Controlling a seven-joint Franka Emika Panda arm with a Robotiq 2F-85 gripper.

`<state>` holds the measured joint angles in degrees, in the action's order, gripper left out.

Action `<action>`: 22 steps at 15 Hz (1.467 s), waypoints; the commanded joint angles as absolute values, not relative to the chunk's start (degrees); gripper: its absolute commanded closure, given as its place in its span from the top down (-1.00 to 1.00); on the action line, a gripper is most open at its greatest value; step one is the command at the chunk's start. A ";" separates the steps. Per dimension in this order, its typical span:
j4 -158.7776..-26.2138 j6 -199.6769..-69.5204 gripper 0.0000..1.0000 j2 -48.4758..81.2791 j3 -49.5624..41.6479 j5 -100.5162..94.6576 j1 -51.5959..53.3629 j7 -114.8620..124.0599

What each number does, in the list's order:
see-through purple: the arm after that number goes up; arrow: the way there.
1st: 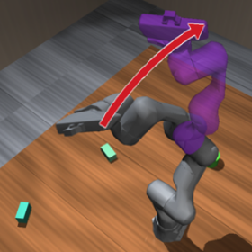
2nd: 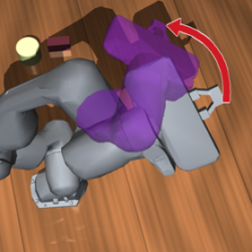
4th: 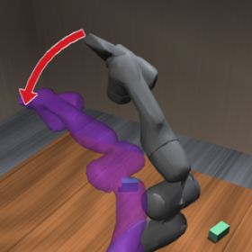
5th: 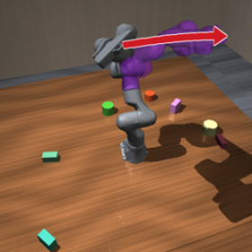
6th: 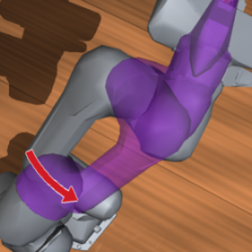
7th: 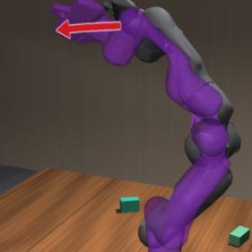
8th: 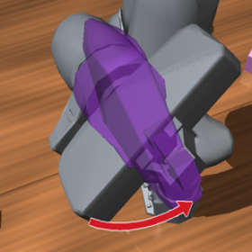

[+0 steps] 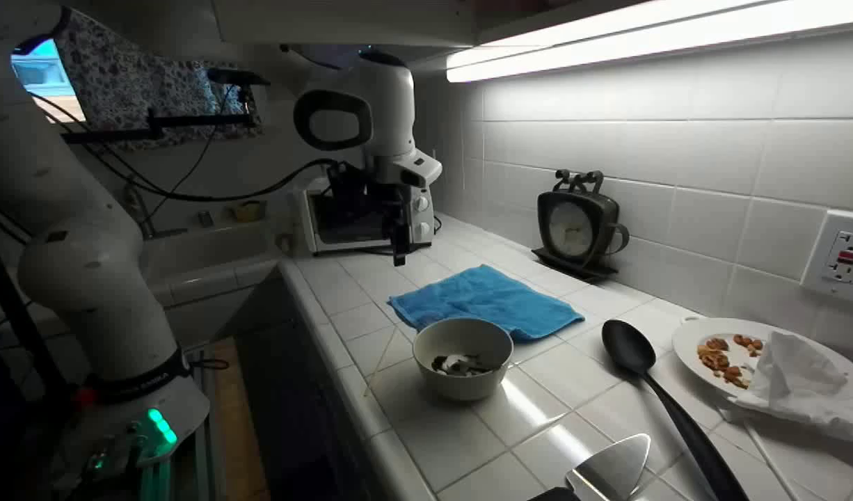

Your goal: Close the open upper cabinet door.

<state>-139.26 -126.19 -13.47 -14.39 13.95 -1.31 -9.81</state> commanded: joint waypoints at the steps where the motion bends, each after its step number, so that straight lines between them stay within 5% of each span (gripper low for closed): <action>1: -139.16 -125.98 1.00 -13.37 -12.73 14.39 -3.04 -10.15; 10: -139.26 -126.31 1.00 -12.93 -12.05 14.62 -2.54 -10.09; 22: -136.91 -119.31 1.00 -17.10 2.16 5.46 1.21 4.84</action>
